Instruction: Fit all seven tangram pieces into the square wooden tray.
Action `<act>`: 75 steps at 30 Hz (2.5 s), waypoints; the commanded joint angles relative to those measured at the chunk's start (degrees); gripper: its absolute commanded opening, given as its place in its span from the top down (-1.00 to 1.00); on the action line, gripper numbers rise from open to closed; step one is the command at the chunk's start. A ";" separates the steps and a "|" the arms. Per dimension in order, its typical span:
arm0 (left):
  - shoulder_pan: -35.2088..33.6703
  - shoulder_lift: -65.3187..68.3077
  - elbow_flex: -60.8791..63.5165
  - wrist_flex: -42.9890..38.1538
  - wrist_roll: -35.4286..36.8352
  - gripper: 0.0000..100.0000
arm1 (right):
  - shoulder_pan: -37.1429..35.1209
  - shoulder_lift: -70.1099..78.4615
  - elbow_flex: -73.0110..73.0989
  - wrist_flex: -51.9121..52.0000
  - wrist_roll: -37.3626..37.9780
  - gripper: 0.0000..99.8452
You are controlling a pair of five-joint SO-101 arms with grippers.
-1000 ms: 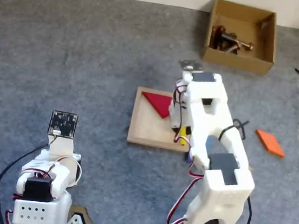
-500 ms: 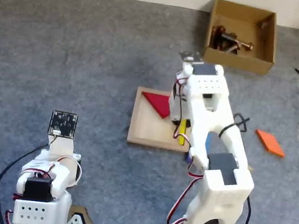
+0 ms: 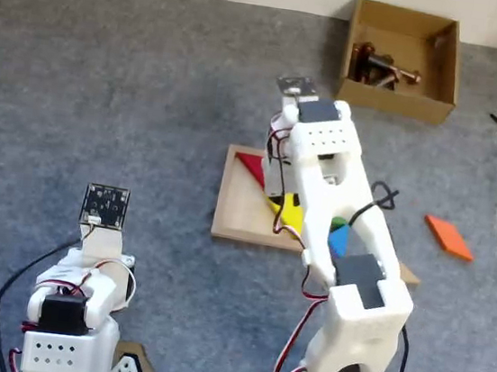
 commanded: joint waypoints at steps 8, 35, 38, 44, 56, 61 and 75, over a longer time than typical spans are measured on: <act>-0.75 -0.31 1.27 0.44 -0.44 0.99 | -3.74 -3.38 1.89 -12.18 -0.97 0.90; -0.84 -0.31 1.27 0.44 -0.44 0.99 | -0.22 -3.12 15.60 -28.00 -0.53 0.99; -0.84 -0.31 1.27 0.44 -0.44 0.99 | 0.75 -3.21 15.60 -28.00 -0.53 0.99; -0.84 -0.31 1.27 0.44 -0.44 0.99 | 0.66 -3.56 14.90 -23.60 -0.53 0.99; -0.57 -0.31 1.27 0.44 -0.44 0.99 | 7.43 -15.52 5.49 -11.65 -0.53 0.99; -0.48 -0.31 1.27 0.44 -0.26 0.99 | 11.56 -17.27 5.49 -9.80 -0.53 0.99; -0.75 -0.31 1.27 0.44 -0.26 0.99 | 21.93 -17.36 5.23 -1.01 11.34 0.99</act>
